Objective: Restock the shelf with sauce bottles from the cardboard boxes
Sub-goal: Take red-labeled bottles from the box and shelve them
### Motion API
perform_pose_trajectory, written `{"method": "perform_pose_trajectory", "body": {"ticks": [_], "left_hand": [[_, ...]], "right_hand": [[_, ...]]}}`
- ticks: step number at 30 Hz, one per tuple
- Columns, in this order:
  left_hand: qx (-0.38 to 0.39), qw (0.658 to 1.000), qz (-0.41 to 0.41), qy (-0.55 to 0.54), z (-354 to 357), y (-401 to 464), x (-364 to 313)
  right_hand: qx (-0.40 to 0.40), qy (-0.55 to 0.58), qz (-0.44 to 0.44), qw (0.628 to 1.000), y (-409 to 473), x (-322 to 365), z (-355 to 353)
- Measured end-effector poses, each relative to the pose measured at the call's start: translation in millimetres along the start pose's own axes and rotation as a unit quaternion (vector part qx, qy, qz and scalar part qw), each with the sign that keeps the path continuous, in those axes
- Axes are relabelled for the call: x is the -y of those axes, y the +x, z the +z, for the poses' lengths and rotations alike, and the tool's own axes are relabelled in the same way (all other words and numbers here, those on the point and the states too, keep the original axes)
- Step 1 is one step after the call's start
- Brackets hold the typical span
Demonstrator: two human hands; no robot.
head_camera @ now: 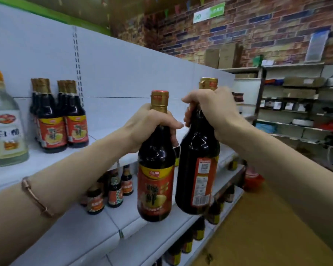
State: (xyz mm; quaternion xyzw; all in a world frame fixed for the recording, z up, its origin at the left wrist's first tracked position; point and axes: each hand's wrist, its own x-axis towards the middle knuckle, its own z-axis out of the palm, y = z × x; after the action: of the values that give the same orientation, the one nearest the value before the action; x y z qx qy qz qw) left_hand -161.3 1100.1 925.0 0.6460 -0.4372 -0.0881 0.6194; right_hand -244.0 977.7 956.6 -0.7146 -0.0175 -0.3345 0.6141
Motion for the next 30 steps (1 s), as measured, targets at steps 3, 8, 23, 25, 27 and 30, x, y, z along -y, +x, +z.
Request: {"method": "perform_pose_trajectory", "body": {"ticks": [3, 8, 23, 25, 27, 30], "left_hand": [[-0.047, 0.999, -0.015, 0.016, -24.7, 18.7, 11.8], [-0.137, 0.989, -0.029, 0.050, -62.9, 43.0, 29.8], [-0.376, 0.913, -0.078, 0.137, -171.0, 78.8, 8.6], [-0.388, 0.906, -0.072, 0.154, -190.4, 75.0, 11.6], [-0.403, 0.897, -0.067, 0.168, -209.5, 68.6, 16.0], [-0.425, 0.886, -0.062, 0.176, -232.0, 58.6, 25.5]], "right_hand": [[0.058, 0.035, -0.012, 0.998, 42.9, -18.5, 19.1], [0.154, 0.094, -0.007, 0.984, 108.1, -52.3, 51.7], [0.359, 0.246, 0.016, 0.900, 225.6, -74.0, 186.6], [0.359, 0.254, 0.028, 0.898, 230.7, -81.4, 205.9], [0.355, 0.244, 0.034, 0.902, 232.3, -89.5, 225.9], [0.335, 0.225, 0.030, 0.915, 232.9, -105.6, 251.1]]}}
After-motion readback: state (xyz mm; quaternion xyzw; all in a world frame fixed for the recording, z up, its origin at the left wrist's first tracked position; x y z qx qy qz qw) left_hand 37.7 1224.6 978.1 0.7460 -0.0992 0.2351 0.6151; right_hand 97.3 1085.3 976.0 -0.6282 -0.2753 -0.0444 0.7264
